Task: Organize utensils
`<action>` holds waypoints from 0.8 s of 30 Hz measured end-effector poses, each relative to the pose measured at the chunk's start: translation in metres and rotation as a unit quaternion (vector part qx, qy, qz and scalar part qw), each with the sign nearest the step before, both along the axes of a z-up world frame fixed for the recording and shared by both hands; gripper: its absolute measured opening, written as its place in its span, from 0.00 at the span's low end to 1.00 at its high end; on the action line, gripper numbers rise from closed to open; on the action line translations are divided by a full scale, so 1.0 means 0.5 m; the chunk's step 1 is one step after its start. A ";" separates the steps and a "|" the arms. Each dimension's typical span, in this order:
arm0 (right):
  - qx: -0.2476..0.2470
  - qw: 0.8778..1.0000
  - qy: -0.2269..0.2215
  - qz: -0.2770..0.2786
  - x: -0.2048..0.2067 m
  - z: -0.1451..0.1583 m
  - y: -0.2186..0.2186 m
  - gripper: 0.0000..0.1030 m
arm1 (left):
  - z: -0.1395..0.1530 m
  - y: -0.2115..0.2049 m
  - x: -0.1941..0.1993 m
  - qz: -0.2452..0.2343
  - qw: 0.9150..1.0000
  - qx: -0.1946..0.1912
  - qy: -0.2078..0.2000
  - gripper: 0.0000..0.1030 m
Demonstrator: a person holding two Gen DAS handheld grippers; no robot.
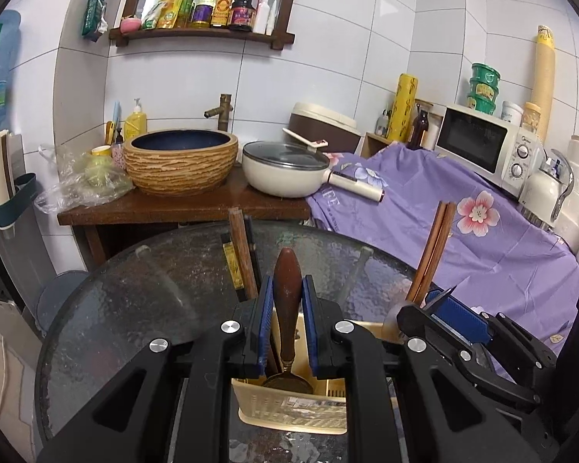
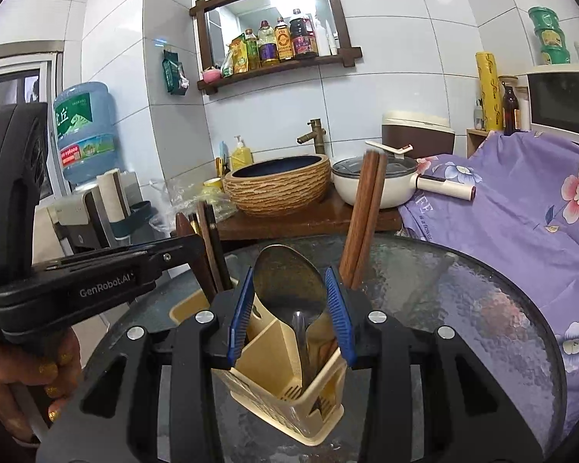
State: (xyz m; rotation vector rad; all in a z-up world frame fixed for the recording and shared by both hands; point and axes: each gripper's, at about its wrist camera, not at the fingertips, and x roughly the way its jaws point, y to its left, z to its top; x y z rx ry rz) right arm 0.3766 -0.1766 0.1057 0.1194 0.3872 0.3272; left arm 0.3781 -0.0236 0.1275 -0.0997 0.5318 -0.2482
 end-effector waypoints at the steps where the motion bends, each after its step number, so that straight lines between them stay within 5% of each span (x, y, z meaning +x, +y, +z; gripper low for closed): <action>1: -0.005 1.000 0.001 -0.001 -0.002 -0.007 0.001 0.37 | -0.005 0.001 0.001 0.000 1.000 0.000 0.003 0.14; 11: -0.020 1.000 0.021 -0.004 -0.001 -0.047 -0.002 0.37 | -0.022 0.001 0.002 -0.004 1.000 0.007 0.011 0.14; 16: -0.027 1.000 0.011 -0.004 -0.013 -0.041 -0.004 0.49 | -0.011 0.005 -0.008 -0.010 1.000 -0.001 0.005 0.15; 19: -0.031 1.000 0.004 -0.001 -0.031 -0.036 -0.009 0.49 | 0.008 0.014 -0.028 -0.011 1.000 -0.008 -0.011 0.26; 21: -0.036 0.999 0.008 0.001 -0.044 -0.037 -0.013 0.51 | 0.021 0.024 -0.044 -0.007 1.000 -0.011 -0.023 0.47; 24: -0.042 0.999 0.009 0.005 -0.071 -0.036 -0.019 0.64 | 0.034 0.041 -0.085 0.003 0.999 -0.008 -0.046 0.64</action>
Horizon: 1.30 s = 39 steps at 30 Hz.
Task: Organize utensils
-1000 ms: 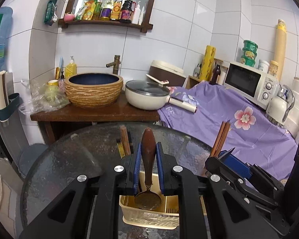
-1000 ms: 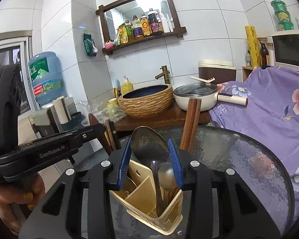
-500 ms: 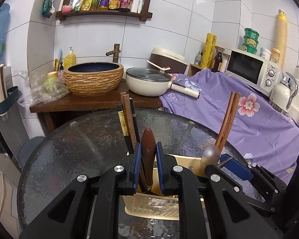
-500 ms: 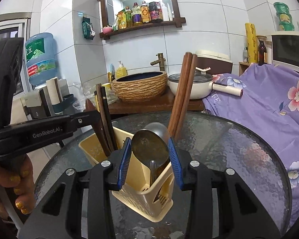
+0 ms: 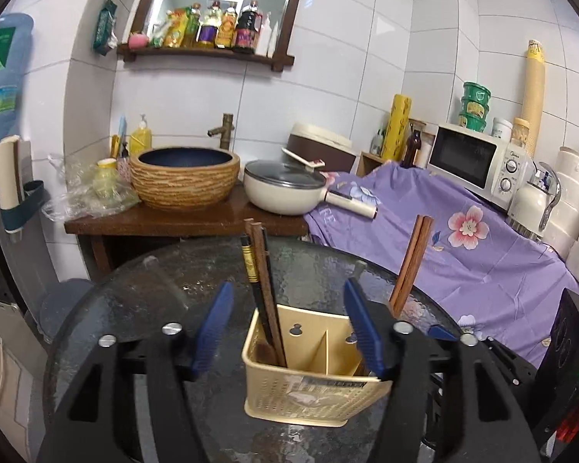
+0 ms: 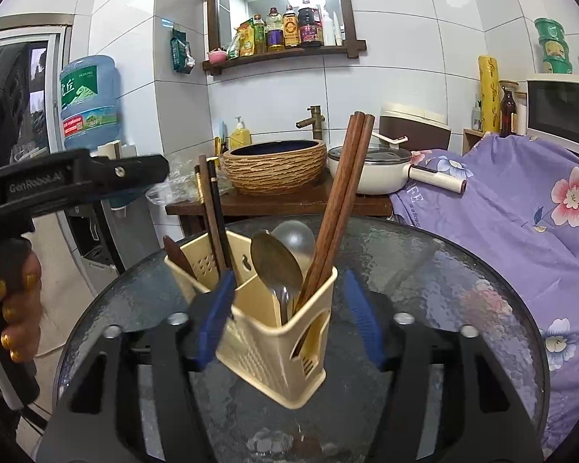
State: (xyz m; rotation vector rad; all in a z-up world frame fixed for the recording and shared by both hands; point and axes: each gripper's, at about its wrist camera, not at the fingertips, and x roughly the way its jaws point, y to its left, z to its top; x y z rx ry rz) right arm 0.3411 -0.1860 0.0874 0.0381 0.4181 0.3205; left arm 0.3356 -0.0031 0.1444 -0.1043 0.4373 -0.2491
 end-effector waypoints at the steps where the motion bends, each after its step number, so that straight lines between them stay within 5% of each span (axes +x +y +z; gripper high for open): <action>1: -0.002 1.000 -0.001 0.002 -0.010 0.000 -0.002 0.65 | -0.002 0.000 -0.014 0.001 1.000 0.011 -0.006 0.68; 7: -0.013 1.000 0.003 0.012 -0.090 -0.022 -0.014 0.82 | -0.036 -0.015 -0.105 0.001 0.997 0.061 -0.039 0.95; 15: -0.057 0.998 -0.006 0.003 -0.225 -0.089 -0.036 0.94 | -0.119 -0.001 -0.207 0.012 0.998 0.058 -0.029 0.94; 24: -0.043 0.999 -0.001 0.008 -0.381 -0.141 -0.053 0.94 | -0.196 0.006 -0.345 0.042 0.996 0.071 -0.017 0.94; 39: 0.011 0.998 -0.065 0.025 -0.600 -0.111 -0.071 0.94 | -0.230 0.020 -0.537 0.085 0.996 0.031 -0.016 0.94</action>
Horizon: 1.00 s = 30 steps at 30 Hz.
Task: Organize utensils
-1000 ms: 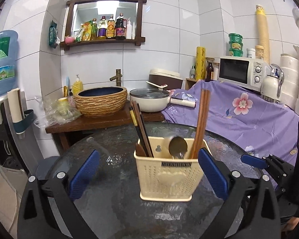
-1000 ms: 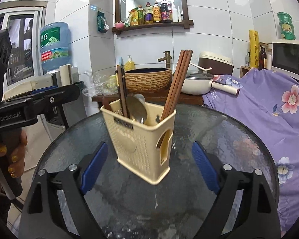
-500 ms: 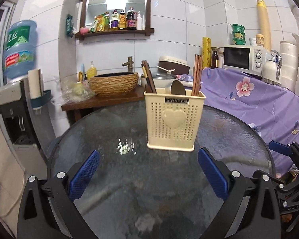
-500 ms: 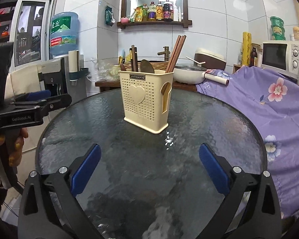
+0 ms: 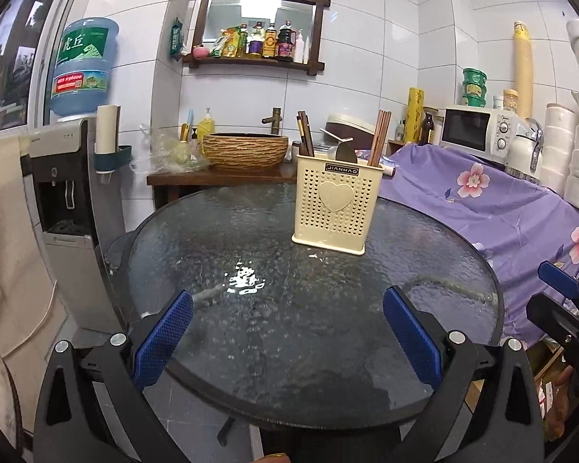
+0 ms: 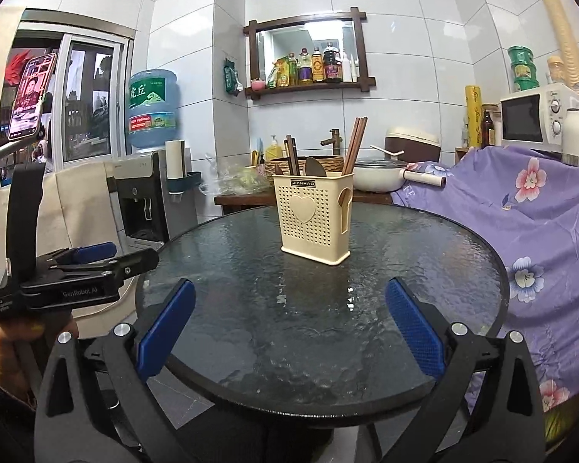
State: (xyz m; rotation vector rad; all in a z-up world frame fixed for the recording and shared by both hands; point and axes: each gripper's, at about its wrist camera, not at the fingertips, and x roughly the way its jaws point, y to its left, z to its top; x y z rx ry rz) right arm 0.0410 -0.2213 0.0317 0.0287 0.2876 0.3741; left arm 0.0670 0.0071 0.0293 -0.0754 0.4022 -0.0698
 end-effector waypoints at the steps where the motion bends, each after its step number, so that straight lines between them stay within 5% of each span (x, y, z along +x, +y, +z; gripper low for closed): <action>1: 0.001 1.000 0.001 -0.002 -0.005 0.000 -0.003 0.94 | -0.001 -0.002 -0.005 0.001 1.000 0.003 0.002 0.94; 30: -0.009 1.000 -0.011 -0.022 -0.047 -0.008 -0.010 0.94 | 0.008 -0.033 -0.086 0.004 1.000 0.022 -0.022 0.94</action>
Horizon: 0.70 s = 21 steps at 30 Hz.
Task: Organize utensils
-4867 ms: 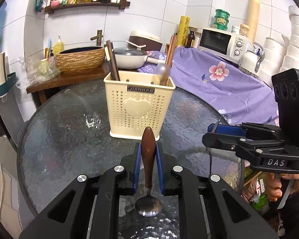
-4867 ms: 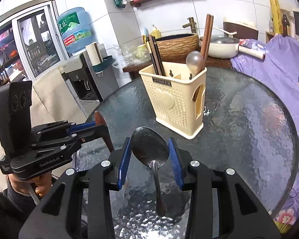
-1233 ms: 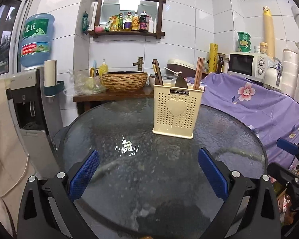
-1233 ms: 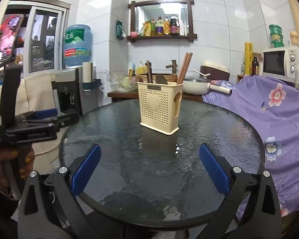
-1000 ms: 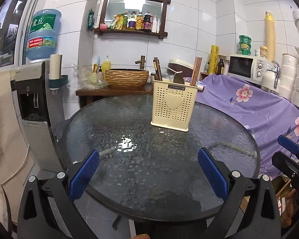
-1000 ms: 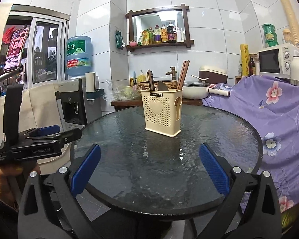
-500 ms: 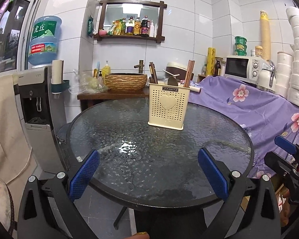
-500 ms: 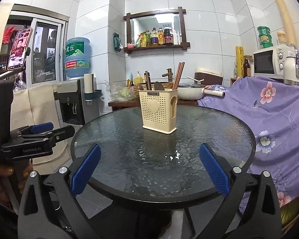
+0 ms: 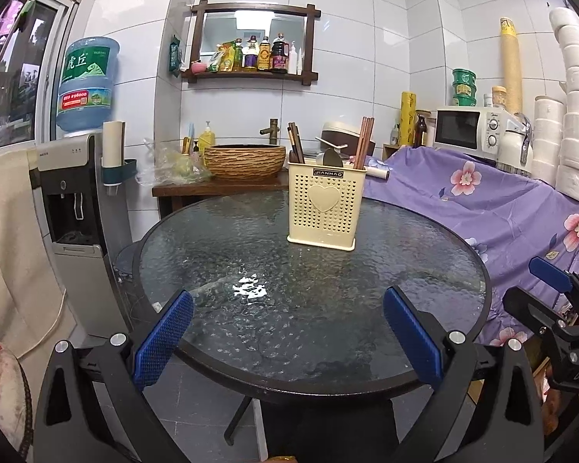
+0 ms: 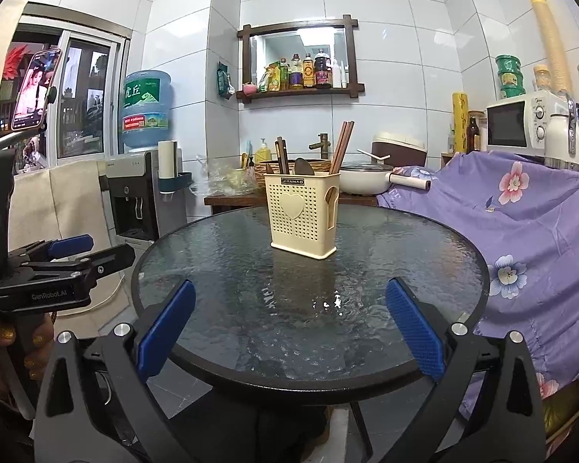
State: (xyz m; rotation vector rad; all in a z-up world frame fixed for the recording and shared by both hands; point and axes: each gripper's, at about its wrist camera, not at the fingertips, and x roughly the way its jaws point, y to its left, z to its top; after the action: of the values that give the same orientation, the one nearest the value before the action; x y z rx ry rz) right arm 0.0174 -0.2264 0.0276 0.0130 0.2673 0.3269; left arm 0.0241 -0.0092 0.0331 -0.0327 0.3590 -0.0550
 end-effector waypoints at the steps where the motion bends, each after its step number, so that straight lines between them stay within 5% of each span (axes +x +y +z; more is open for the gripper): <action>1: 0.001 1.000 0.001 -0.001 0.001 0.000 0.000 0.94 | -0.001 0.000 0.000 0.002 1.000 0.001 0.001 0.94; 21: -0.003 1.000 0.005 0.001 0.001 -0.004 0.008 0.94 | -0.007 0.010 0.000 0.003 1.000 -0.003 0.009 0.94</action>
State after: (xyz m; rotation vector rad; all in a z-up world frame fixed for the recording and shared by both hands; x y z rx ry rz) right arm 0.0180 -0.2226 0.0255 0.0076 0.2790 0.3285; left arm 0.0241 -0.0043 0.0296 -0.0396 0.3757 -0.0488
